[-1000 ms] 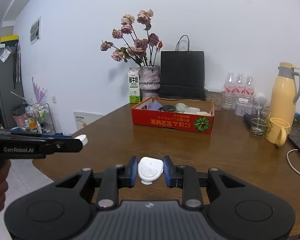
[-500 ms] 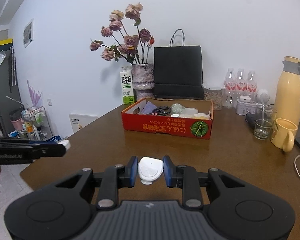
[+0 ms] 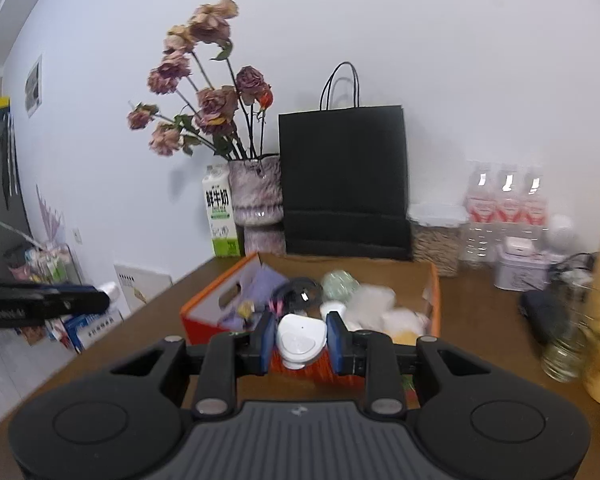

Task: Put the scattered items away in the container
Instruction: 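Carry both white caps over the box and lower them, then open both tools to release the caps into the box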

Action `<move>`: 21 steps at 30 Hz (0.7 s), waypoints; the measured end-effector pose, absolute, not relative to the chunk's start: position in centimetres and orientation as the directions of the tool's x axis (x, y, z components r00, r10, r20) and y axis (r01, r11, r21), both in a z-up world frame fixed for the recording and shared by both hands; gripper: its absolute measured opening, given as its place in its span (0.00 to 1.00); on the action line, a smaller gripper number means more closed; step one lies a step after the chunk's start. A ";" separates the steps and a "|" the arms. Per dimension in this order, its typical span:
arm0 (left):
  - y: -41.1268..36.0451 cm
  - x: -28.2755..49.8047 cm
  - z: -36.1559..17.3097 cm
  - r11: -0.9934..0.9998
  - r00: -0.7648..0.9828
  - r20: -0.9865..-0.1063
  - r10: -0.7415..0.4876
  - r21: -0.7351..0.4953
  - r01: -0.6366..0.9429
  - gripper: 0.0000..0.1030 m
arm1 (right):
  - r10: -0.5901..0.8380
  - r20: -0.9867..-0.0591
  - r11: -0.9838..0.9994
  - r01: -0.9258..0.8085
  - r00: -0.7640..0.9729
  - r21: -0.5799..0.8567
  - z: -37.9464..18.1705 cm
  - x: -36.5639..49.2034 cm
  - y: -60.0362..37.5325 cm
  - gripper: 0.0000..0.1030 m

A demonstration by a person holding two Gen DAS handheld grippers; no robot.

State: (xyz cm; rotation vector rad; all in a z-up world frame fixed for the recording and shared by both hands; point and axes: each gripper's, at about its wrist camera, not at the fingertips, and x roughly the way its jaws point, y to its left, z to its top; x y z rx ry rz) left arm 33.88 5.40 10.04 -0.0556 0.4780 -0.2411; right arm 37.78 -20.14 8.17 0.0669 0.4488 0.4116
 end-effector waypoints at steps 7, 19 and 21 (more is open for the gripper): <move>5.4 43.4 6.9 0.971 0.810 -0.536 -0.237 -0.125 0.202 0.28 | 0.483 -0.448 0.875 -0.406 0.752 0.262 6.6 46.9 -17.0 0.25; 6.4 52.0 1.1 0.984 0.743 -0.644 -0.180 -0.127 0.128 0.28 | 0.566 -0.630 0.820 -0.285 0.532 0.496 -3.2 58.0 -12.5 0.25; 6.6 52.5 0.2 0.984 0.724 -0.667 -0.178 -0.130 0.122 0.28 | 0.568 -0.644 0.819 -0.272 0.512 0.506 -4.3 58.5 -11.9 0.27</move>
